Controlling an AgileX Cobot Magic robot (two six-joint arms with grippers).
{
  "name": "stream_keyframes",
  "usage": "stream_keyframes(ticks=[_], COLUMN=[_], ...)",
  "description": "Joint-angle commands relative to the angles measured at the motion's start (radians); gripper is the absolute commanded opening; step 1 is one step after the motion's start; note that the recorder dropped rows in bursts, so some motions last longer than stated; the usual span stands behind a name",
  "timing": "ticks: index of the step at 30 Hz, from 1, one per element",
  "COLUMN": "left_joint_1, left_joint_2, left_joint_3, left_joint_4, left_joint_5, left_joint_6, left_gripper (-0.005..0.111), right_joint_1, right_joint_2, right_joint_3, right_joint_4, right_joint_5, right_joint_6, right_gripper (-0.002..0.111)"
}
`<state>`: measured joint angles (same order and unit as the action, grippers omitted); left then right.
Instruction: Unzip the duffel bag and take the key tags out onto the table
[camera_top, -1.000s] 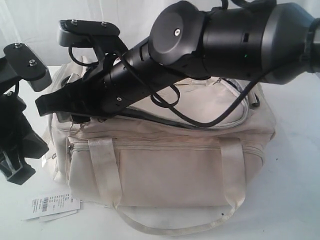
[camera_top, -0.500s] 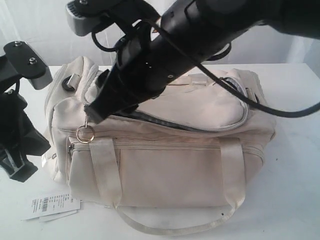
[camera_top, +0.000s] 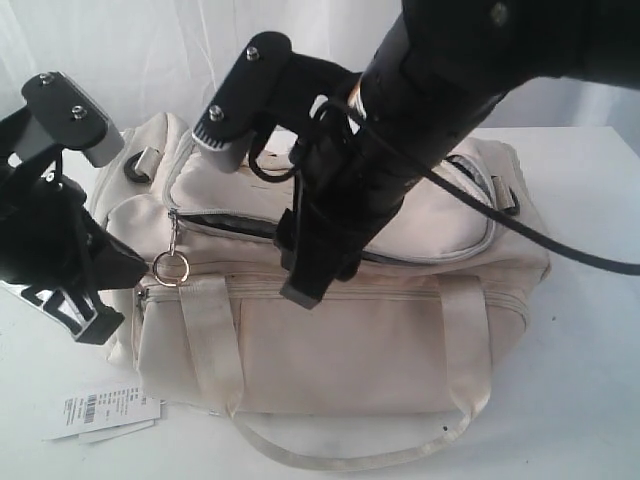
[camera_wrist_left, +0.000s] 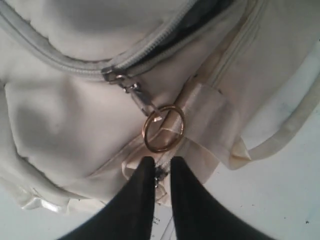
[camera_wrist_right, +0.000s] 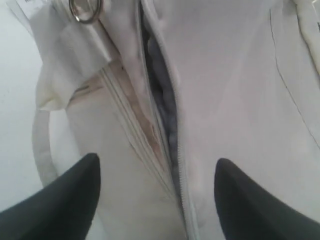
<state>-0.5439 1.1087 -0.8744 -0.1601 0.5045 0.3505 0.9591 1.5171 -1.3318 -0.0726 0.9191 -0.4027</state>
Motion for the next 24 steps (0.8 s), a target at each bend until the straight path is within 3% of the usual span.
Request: stream_keyframes(ticks=[1, 4, 24], left_joint_1=[-0.005, -0.005, -0.005], left_joint_2=[-0.003, -0.003, 0.081], left_joint_3=[0.007, 0.007, 0.007], left_joint_4=[-0.062, -0.067, -0.101], left_joint_5=[-0.013, -0.041, -0.077], left_joint_6=[0.027, 0.032, 0.032], left_gripper=[0.039, 0.05, 0.05], right_joint_1=[-0.005, -0.005, -0.005], right_joint_2=[0.008, 0.011, 0.011], right_joint_3=[0.043, 0.068, 0.135], right_joint_4=[-0.099, -0.121, -0.123], right_joint_5=[-0.053, -0.106, -0.227], right_joint_6=[0.011, 0.049, 0.095], right_gripper=[0.062, 0.062, 0.061])
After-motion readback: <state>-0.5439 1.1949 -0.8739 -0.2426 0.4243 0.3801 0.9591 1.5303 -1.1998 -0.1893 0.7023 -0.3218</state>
